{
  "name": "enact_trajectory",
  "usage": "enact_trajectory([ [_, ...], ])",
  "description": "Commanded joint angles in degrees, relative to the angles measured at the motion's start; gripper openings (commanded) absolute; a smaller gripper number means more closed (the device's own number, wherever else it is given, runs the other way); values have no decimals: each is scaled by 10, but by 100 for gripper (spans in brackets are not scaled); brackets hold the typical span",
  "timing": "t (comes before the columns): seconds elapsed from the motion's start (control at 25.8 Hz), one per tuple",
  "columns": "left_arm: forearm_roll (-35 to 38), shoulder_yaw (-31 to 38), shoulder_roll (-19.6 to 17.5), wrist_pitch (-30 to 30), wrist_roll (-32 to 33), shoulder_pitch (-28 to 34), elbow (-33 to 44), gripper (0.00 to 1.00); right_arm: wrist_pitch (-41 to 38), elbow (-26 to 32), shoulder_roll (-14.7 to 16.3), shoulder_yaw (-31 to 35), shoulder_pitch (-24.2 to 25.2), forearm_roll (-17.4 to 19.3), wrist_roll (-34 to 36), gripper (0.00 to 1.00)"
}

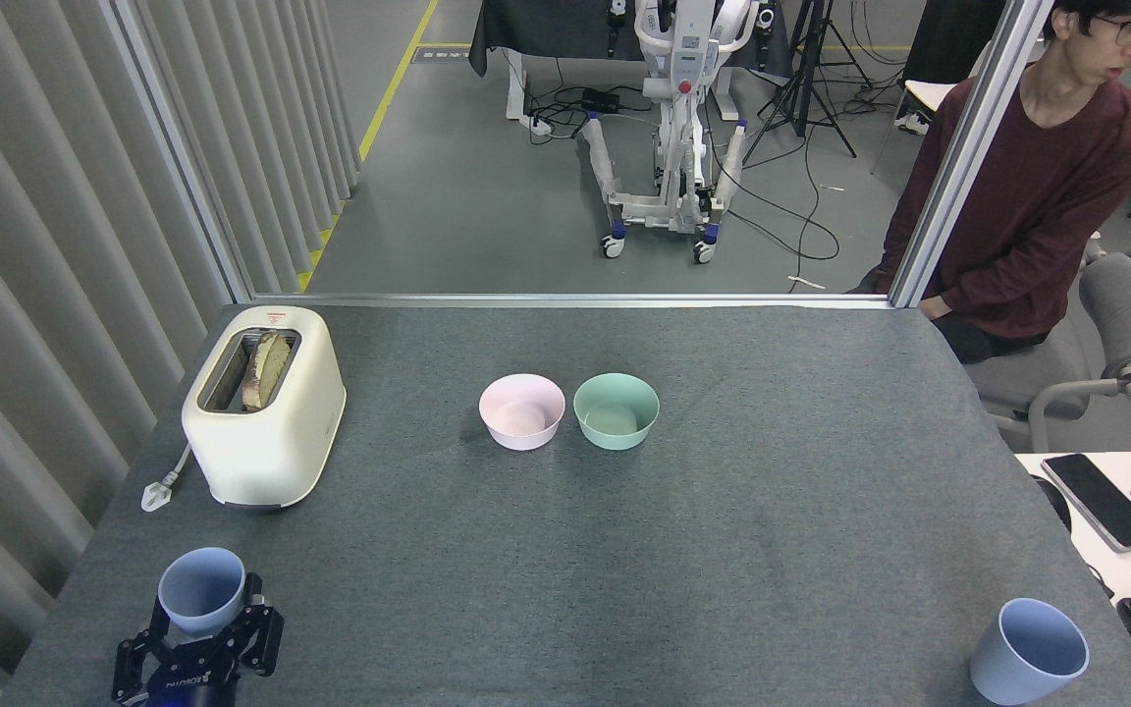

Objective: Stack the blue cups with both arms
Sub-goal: 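Reach the left gripper to the blue cup nearest it and grasp it, then carry the blue cup with the left gripper toward the table center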

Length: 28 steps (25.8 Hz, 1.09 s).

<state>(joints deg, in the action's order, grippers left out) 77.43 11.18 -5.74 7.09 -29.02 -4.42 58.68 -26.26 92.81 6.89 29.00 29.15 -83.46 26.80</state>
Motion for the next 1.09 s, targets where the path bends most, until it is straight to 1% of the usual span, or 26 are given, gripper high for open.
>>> enact_trajectory([
  [0.0, 1, -1, 1, 2, -15, -9, -11, 99, 0, 1, 1, 0, -1, -1, 0, 100],
  [0.12, 1, -1, -1, 9, -17, -11, -11, 90, 0, 1, 0, 0, -1, -1, 0, 100],
  [0.19, 1, -5, -1, 11, -17, -15, -11, 86, 0, 2, 0, 0, 1, -1, 0, 100],
  [0.35, 1, -25, 0, 11, -15, -27, -1, 86, 0, 3, 1, 0, 2, -2, 0, 100],
  [0.43, 0, -42, 0, 16, -14, -26, 31, 86, -1, 3, 1, 0, 2, -2, 0, 100],
  [0.54, 1, -109, 1, 41, -14, -13, 75, 87, -1, 4, 2, 0, 2, -3, 0, 100],
  [0.66, 3, -193, 1, 42, -14, -9, 88, 87, -1, 4, 1, 0, 1, -3, 0, 100],
  [0.74, 11, -236, 3, 43, -13, -16, 93, 87, -1, 4, 1, 0, 1, -3, 0, 100],
  [0.93, 55, -322, 13, 68, -14, -31, 93, 88, -1, 4, 2, 1, 3, -3, 0, 100],
  [1.05, 113, -354, 23, 81, -14, -31, 86, 88, 0, 4, 2, 2, 3, -3, 1, 100],
])
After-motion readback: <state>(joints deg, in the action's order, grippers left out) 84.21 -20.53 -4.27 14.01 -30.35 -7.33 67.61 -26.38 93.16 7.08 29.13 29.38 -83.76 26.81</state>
